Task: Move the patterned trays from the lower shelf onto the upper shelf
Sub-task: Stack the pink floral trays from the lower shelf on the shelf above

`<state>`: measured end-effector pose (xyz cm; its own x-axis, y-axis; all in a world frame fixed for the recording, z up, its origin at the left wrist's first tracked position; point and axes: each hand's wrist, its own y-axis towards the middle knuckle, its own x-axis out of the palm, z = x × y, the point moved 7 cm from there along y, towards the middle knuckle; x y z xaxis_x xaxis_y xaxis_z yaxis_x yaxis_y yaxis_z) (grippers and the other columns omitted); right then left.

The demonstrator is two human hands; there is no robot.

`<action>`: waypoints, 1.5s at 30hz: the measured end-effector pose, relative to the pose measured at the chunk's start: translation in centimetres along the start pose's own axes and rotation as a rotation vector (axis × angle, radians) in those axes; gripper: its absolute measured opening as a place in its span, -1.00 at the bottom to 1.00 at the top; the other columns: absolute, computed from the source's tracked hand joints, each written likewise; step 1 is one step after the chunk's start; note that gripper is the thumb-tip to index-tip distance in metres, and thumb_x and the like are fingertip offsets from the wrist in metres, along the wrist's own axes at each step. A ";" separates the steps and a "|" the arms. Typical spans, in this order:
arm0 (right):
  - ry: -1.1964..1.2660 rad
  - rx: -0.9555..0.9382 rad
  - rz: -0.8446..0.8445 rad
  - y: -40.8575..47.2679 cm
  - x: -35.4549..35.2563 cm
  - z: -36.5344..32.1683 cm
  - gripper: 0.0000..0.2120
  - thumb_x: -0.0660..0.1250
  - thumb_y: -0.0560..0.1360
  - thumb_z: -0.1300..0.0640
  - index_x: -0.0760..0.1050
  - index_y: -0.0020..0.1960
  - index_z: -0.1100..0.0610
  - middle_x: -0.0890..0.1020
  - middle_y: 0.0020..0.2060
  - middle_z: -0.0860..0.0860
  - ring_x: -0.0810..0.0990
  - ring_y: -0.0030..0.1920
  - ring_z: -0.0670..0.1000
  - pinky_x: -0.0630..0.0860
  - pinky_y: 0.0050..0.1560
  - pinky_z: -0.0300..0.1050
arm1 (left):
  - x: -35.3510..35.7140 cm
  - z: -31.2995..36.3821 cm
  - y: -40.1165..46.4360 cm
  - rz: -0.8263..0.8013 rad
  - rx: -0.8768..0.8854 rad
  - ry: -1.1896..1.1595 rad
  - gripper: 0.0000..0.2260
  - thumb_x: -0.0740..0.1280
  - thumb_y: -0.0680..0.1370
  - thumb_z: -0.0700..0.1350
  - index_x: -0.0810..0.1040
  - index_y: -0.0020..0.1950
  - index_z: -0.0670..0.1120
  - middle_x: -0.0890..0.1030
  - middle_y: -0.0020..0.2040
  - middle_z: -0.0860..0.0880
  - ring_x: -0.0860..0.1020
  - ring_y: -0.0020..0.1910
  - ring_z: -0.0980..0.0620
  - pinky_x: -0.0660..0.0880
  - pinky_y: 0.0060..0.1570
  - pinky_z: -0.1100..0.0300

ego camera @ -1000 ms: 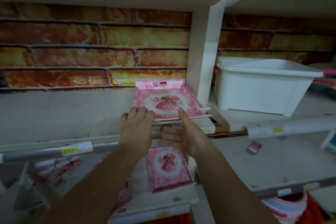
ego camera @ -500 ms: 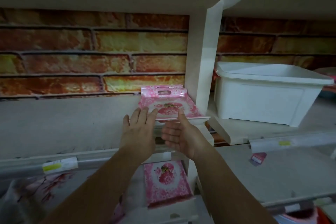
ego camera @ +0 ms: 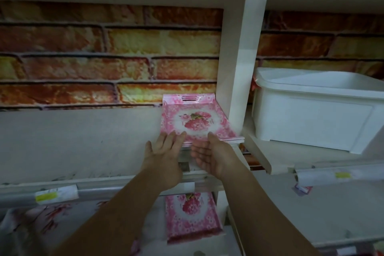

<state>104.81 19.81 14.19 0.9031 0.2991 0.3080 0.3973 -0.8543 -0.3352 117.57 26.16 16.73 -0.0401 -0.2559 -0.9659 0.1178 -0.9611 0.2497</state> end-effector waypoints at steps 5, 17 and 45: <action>0.042 0.018 0.014 0.5 -0.2 0.0 -0.48 0.09 0.65 -0.09 0.67 -0.13 0.23 0.74 -0.27 0.08 0.70 -0.39 -0.03 0.55 -0.44 -0.25 | 0.0 -0.1 1.1 -0.051 -0.015 -0.024 -0.22 0.26 0.44 0.13 -0.14 0.53 0.18 0.03 0.57 0.04 -0.09 0.55 -0.06 -0.05 0.46 -0.26; -0.124 -0.070 -0.189 -1.1 1.8 0.5 -0.52 0.17 0.61 -0.07 0.52 -0.40 0.14 0.74 -0.19 0.14 0.73 -0.22 0.07 0.58 -0.32 -0.20 | -0.9 0.7 -0.9 -0.070 -0.085 -0.012 -0.23 0.24 0.51 -0.02 -0.20 0.55 0.12 -0.05 0.59 0.03 -0.15 0.56 -0.02 -0.03 0.47 -0.24; -0.301 0.548 -0.504 1.6 -3.6 25.9 -0.72 0.29 0.57 -0.04 0.66 -0.01 0.13 0.70 -0.13 0.03 0.68 -0.16 0.00 0.58 -0.16 -0.10 | 15.8 -0.3 -16.2 -0.332 -0.245 0.282 -0.61 0.26 0.44 -0.16 0.36 0.26 -0.05 0.39 0.24 -0.13 0.39 0.18 -0.18 0.34 0.12 -0.07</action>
<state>106.43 28.35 -10.50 0.5676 0.7620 0.3118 0.7219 -0.2786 -0.6334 115.28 37.75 -2.62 0.1505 0.1306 -0.9799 0.3754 -0.9245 -0.0656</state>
